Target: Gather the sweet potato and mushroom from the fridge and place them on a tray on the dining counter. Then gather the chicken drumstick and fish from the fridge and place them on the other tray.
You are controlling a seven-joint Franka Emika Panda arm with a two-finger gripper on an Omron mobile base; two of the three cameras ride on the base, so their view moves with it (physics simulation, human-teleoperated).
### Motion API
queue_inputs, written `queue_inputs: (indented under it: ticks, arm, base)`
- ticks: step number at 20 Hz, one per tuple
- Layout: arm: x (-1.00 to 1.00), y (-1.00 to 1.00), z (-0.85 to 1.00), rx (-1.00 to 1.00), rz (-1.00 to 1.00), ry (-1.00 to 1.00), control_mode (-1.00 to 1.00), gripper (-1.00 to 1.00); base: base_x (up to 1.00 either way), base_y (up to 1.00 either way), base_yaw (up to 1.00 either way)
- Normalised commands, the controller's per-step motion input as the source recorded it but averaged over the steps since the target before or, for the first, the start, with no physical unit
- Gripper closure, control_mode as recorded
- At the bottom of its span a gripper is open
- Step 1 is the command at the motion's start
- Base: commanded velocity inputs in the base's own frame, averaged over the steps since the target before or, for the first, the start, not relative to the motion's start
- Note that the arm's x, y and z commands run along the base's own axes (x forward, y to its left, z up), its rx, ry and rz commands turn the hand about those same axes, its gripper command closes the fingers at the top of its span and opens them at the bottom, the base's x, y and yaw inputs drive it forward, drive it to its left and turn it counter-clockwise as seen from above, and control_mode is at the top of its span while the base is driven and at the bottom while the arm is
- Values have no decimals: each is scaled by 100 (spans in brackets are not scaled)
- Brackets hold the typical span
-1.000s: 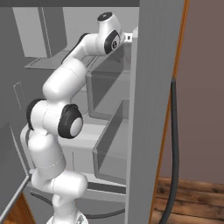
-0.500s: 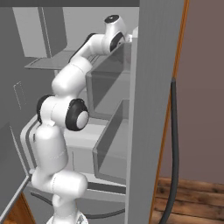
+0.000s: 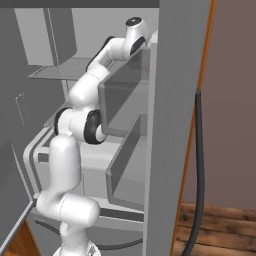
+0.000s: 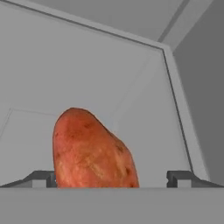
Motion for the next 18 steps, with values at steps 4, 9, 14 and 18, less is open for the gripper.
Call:
queue_inputs:
  ticks: [4, 9, 14, 18]
  arm:
    - [6, 1, -33, 0, 4, 10, -100, -100]
    - [0, 6, -59, -1, 6, 13, -100, 100]
    - [-25, 6, -50, 0, 5, 5, -100, 100]
    - [-97, 6, -22, 0, -3, -11, -100, 100]
  base:
    - [0, 0, 0]
    - [0, 0, 0]
    - [0, 0, 0]
    - [0, 0, 0]
